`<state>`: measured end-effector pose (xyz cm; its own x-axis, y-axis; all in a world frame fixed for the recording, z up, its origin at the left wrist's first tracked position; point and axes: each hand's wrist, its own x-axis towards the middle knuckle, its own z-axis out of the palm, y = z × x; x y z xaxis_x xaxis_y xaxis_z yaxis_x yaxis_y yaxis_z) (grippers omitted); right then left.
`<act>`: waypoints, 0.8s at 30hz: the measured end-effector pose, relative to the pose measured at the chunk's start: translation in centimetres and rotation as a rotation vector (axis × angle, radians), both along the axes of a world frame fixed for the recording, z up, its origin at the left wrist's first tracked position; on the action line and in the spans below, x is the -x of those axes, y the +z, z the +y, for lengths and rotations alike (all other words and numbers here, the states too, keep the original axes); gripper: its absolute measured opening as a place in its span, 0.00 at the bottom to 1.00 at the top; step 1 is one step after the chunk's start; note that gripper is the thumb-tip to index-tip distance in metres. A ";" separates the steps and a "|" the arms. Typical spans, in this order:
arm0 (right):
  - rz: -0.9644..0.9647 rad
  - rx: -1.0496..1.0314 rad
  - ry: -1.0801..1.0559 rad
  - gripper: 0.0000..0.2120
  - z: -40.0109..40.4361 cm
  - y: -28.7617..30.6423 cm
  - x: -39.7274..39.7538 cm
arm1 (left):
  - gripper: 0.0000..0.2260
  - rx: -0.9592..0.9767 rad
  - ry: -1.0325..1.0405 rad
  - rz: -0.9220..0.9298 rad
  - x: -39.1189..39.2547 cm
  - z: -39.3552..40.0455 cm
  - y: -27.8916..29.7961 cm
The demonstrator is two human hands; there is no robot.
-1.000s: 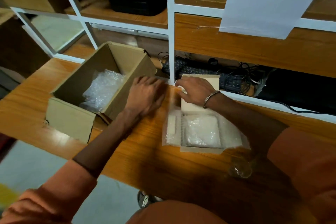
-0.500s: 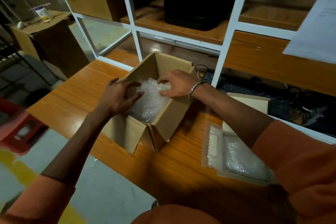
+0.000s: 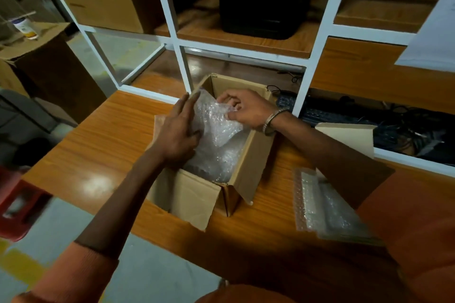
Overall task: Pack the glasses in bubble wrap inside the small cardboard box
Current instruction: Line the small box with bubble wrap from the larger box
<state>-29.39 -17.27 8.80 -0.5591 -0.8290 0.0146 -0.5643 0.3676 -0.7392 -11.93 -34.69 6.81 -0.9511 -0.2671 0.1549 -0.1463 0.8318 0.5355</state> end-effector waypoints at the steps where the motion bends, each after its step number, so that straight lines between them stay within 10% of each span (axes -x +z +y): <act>1: -0.032 0.042 -0.037 0.23 0.5 0.2 0.4 | 0.40 -0.051 0.040 0.120 0.7 0.5 0.3; 7: -0.195 0.192 -0.210 0.41 5.8 1.1 1.3 | 0.34 -0.518 0.113 0.277 6.4 6.2 3.1; 12: -0.278 0.248 -0.292 0.47 12.9 0.3 2.3 | 0.13 -0.326 -0.051 0.350 10.9 11.9 3.2; 19: -0.111 0.129 -0.513 0.72 22.5 -0.1 3.5 | 0.12 -0.461 -0.031 0.318 13.9 20.1 2.8; 24: 0.068 0.166 -0.431 0.57 26.4 1.5 4.5 | 0.14 -0.260 -0.022 0.236 14.2 23.7 3.0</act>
<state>-33.92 9.08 10.32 -0.8453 -0.5044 0.1760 -0.4352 0.4591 -0.7745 -26.17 -10.97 9.83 -0.9033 -0.3065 0.3002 0.0226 0.6648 0.7467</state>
